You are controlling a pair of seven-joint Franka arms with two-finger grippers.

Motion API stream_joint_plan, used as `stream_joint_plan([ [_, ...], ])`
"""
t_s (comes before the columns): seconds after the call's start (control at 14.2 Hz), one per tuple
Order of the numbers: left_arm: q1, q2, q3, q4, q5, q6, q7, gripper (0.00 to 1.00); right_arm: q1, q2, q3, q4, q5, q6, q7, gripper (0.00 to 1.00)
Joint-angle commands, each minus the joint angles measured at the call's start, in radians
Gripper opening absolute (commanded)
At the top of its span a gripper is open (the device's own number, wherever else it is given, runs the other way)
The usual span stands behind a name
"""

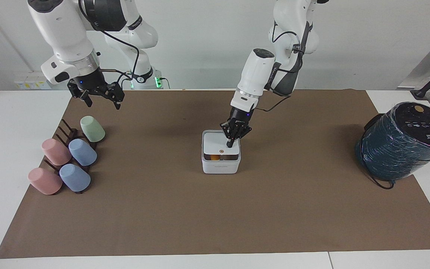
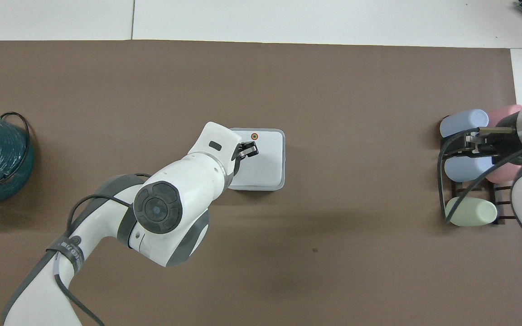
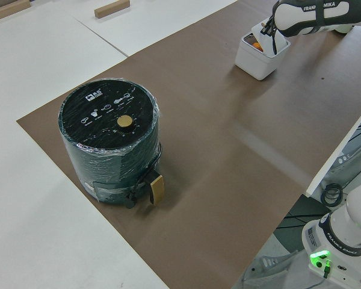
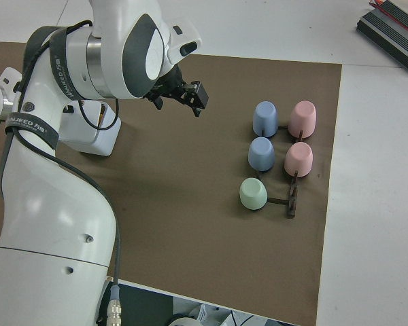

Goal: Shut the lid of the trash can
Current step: 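Press the lid flat onto the can with the left gripper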

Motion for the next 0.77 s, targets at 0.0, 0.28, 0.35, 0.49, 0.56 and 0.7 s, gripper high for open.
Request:
stream_joint_plan([
  [0.0, 0.008, 0.05, -0.004, 0.049, 0.004, 0.014, -0.014, 0.0, -0.002, -0.01, -0.004, -0.011, 0.007, -0.005, -0.022, 1.0],
  [0.28, 0.005, 0.067, -0.004, 0.051, 0.005, 0.017, -0.012, 0.0, -0.003, -0.01, -0.004, -0.011, 0.007, -0.005, -0.022, 1.0],
  [0.35, 0.003, 0.081, -0.004, 0.054, 0.005, 0.028, -0.012, 0.0, -0.003, -0.01, -0.004, -0.011, 0.007, -0.005, -0.022, 1.0],
  [0.49, 0.002, 0.098, -0.004, 0.057, 0.005, 0.054, -0.01, 0.0, -0.002, -0.01, -0.004, -0.011, 0.007, -0.005, -0.02, 1.0],
  [0.56, 0.003, 0.107, -0.004, 0.063, 0.005, 0.058, -0.01, 0.0, -0.003, -0.01, -0.004, -0.011, 0.007, -0.005, -0.022, 1.0],
  [0.7, 0.003, 0.118, -0.004, 0.074, 0.005, 0.058, -0.009, 0.0, -0.003, -0.01, -0.004, -0.011, 0.007, -0.005, -0.022, 1.0],
])
